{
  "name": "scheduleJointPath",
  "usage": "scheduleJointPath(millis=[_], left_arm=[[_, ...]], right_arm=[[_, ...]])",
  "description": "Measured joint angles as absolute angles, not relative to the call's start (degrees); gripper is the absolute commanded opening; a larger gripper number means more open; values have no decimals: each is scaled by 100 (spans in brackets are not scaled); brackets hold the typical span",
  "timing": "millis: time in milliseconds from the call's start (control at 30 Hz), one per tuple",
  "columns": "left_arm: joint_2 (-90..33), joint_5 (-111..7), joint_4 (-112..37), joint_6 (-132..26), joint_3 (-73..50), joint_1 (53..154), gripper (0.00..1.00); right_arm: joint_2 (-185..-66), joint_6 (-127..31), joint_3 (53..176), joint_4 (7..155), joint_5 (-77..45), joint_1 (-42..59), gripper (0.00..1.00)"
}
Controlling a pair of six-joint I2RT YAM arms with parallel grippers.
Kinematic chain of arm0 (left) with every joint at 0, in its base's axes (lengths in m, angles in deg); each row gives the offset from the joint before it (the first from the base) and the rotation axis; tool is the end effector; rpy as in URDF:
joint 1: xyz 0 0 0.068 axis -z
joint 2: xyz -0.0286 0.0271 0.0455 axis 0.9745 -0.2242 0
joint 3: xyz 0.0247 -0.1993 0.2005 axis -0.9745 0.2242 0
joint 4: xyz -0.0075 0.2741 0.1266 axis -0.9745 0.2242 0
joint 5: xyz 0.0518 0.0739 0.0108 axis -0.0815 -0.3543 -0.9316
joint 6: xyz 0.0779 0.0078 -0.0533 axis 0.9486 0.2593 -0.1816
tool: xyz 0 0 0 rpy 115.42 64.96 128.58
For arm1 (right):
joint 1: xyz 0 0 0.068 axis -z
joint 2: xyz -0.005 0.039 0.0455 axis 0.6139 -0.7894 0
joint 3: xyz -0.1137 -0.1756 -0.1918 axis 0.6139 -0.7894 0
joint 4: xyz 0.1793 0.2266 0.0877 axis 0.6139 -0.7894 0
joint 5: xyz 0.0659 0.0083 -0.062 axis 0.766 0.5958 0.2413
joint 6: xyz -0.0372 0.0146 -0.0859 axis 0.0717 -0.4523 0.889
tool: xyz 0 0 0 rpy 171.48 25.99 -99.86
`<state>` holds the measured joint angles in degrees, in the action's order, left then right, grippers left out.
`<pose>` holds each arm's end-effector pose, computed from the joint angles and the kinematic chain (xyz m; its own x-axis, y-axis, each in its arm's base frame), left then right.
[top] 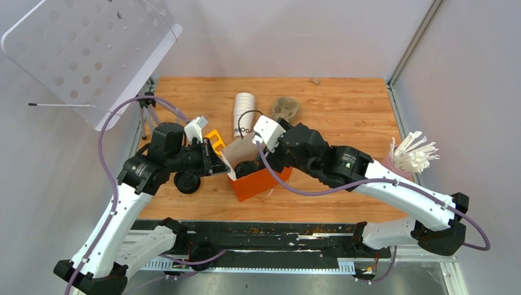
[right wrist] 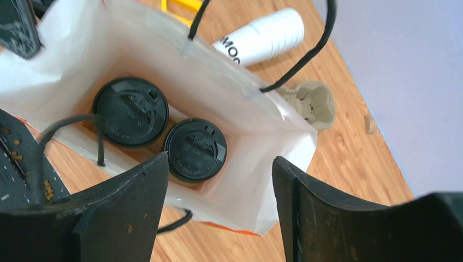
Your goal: Pack the takeout coffee
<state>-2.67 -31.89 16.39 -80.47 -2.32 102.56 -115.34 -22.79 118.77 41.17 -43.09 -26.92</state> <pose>0.1854 -0.1332 0.3554 -0.8820 -0.1927 -0.4300 0.2069 0.6614 -0.7209 0.1698 0.2937 0.3977 0.0219 -0.6565 -0.7540 -0.7648 0.4747 -0.4355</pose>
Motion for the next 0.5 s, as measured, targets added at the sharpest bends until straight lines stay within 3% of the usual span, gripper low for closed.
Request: scheduleJointPath(millis=[167,500], left_arm=[[-310,-3252,1692,-8025,-367,10256,22],[-689,-3453,1983,-7689,-1193,10256,55]], right_arm=[[-11655,-2284,12277,4240,-4368,-2692,74],[-11694,-2625,12377,4707,-4660,-2685,87]])
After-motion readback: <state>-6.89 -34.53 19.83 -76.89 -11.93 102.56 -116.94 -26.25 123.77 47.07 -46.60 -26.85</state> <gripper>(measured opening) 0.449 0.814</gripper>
